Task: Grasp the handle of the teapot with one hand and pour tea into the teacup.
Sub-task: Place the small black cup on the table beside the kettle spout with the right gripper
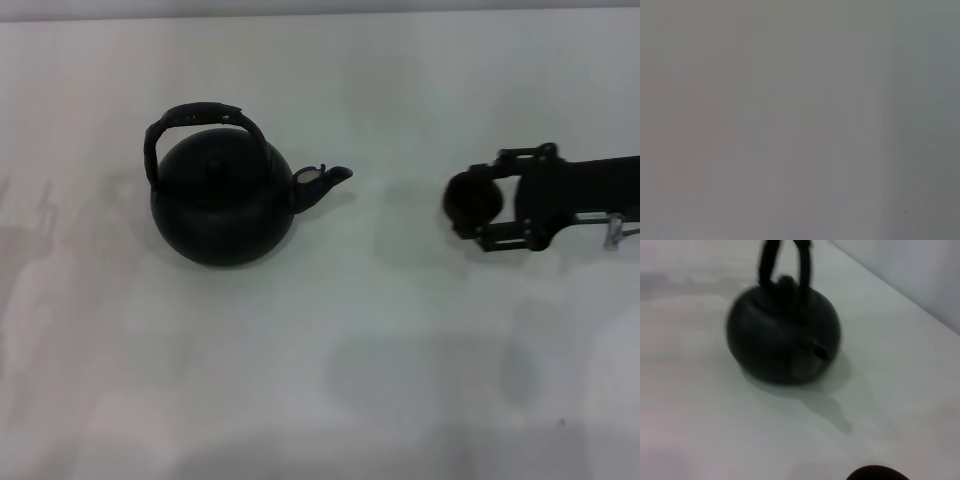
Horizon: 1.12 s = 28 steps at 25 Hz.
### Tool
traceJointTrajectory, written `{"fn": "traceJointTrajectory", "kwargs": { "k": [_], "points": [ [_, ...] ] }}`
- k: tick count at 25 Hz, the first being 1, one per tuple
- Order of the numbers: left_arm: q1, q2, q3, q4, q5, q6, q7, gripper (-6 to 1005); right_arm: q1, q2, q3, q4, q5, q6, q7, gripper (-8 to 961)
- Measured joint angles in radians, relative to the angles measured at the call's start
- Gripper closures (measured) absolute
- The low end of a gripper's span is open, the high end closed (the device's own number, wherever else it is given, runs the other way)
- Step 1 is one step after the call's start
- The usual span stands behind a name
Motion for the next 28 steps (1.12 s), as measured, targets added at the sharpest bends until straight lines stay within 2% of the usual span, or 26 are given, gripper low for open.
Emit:
{"fn": "traceJointTrajectory", "kwargs": {
  "k": [6,15,28],
  "points": [
    [-0.002,-0.002,0.000,0.000,0.004,0.001,0.000,499,0.017,0.004,-0.141,0.024,0.087,-0.052,0.012,220],
    [-0.004,-0.003,0.000,-0.001,0.024,0.005,0.000,499,0.057,0.007,-0.374,0.030,0.110,-0.287,0.092,219],
    [-0.001,-0.003,0.000,0.000,0.035,0.008,0.000,500,0.055,0.007,-0.524,0.017,0.109,-0.426,0.099,219]
  ]
}}
